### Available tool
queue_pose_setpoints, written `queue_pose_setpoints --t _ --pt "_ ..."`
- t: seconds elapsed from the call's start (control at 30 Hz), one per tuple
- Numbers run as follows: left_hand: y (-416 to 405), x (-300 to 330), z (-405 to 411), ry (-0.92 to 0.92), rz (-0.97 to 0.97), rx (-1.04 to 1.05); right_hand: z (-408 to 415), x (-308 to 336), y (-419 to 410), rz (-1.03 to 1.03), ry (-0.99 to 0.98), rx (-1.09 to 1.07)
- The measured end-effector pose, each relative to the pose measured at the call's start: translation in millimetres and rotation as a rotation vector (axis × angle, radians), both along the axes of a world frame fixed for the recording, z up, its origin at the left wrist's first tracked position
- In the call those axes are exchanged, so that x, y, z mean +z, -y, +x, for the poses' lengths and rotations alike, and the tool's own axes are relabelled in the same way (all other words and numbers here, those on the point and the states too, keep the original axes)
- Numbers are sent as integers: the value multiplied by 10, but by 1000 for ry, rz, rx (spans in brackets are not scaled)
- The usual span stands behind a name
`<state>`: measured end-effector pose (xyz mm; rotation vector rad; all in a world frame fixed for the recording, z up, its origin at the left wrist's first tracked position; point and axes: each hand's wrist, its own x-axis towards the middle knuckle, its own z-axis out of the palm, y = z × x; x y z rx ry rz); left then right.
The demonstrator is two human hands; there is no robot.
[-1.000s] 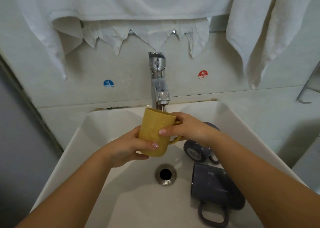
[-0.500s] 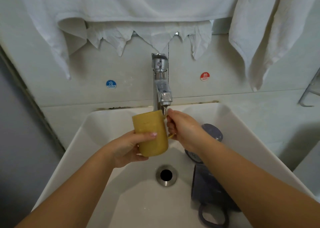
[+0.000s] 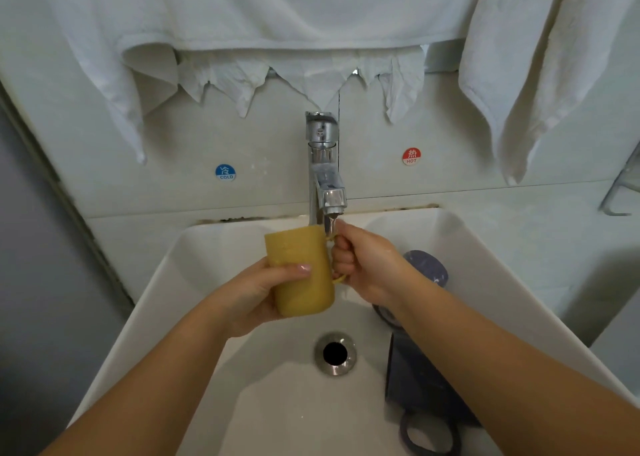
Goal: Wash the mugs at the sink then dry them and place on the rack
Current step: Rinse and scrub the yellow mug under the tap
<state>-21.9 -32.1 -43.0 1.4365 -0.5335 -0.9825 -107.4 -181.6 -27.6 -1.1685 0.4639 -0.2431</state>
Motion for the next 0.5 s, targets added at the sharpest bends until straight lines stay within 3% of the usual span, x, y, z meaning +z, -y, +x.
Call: queue_pose_setpoints --t 0.1,0.2,0.3,0.4,0.5 --pt "153 -36 -151 226 117 43 -77 54 107 -246 -137 -129" --pt "201 -65 -193 378 103 109 -244 126 216 -489 -265 -11" --pt "185 -71 -211 452 101 89 -378 131 272 -420 -250 152" --pt "171 -27 -204 448 145 65 -373 116 285 -284 -177 26" --pt "107 64 -145 398 155 150 -412 134 341 -276 -162 -8"
